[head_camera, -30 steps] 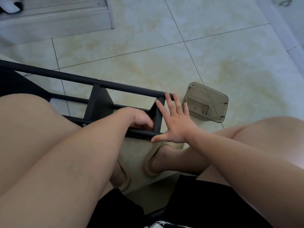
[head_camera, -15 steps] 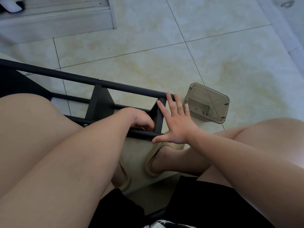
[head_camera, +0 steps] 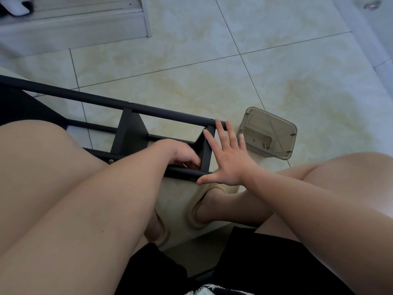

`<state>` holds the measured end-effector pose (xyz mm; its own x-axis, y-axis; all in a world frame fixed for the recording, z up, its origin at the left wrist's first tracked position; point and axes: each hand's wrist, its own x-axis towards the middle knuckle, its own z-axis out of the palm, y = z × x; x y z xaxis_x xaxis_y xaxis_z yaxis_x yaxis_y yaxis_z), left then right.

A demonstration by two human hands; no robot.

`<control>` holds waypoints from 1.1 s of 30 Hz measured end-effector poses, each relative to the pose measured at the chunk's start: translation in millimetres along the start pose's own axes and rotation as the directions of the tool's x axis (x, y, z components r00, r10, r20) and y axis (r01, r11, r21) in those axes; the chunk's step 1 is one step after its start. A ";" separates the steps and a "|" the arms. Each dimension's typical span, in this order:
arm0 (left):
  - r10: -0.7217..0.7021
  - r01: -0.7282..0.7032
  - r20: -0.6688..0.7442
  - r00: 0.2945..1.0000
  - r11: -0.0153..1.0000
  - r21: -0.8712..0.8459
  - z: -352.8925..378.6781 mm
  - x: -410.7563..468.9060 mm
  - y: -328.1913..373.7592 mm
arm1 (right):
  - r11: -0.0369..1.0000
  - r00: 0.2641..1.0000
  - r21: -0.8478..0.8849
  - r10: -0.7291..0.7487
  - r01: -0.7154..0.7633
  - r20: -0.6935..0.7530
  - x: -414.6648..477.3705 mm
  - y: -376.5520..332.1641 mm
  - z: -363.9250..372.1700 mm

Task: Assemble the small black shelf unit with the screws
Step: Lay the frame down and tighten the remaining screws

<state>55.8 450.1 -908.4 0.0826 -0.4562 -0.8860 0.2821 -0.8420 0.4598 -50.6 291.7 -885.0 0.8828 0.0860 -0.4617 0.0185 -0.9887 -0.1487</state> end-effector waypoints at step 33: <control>0.011 -0.010 0.018 1.000 1.000 -0.011 -1.4 4.0 -3.0 | 1.000 1.000 0.014 -0.002 0.002 0.003 -1.2 -0.7 0.3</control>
<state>56.7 451.2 -913.4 0.0688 -0.4700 -0.8800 0.2922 -0.8339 0.4683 -51.9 292.4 -884.6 0.8816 0.0879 -0.4637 0.0134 -0.9868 -0.1617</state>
